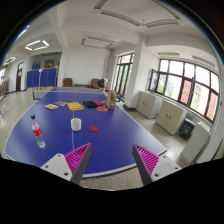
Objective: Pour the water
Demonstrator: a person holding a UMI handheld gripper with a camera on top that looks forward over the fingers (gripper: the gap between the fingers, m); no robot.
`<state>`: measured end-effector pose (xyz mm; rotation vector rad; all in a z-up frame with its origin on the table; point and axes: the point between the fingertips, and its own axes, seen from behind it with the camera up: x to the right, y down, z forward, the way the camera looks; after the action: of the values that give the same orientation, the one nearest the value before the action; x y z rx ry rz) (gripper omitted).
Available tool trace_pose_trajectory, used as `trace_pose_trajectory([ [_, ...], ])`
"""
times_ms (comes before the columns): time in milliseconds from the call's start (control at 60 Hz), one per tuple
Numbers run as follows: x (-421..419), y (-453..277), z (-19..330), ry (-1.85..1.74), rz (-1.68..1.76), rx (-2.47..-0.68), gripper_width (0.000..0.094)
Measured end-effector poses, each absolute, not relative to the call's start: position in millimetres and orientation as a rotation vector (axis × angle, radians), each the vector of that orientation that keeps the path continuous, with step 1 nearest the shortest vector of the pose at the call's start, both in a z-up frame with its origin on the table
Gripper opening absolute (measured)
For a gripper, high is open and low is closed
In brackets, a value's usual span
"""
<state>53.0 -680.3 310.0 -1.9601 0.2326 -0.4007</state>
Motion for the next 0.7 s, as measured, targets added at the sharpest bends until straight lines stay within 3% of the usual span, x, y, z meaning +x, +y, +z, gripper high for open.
trace_pose_trajectory([
  [183, 44, -678, 291, 0.291, -0.415, -1.973, 0.0845],
  [350, 18, -693, 246, 0.276, -0.419, -2.036, 0.0856],
  [550, -96, -678, 139, 0.144, -0.310, -2.168, 0.0854],
  [700, -202, -616, 112, 0.062, -0.147, -2.149, 0.0853],
])
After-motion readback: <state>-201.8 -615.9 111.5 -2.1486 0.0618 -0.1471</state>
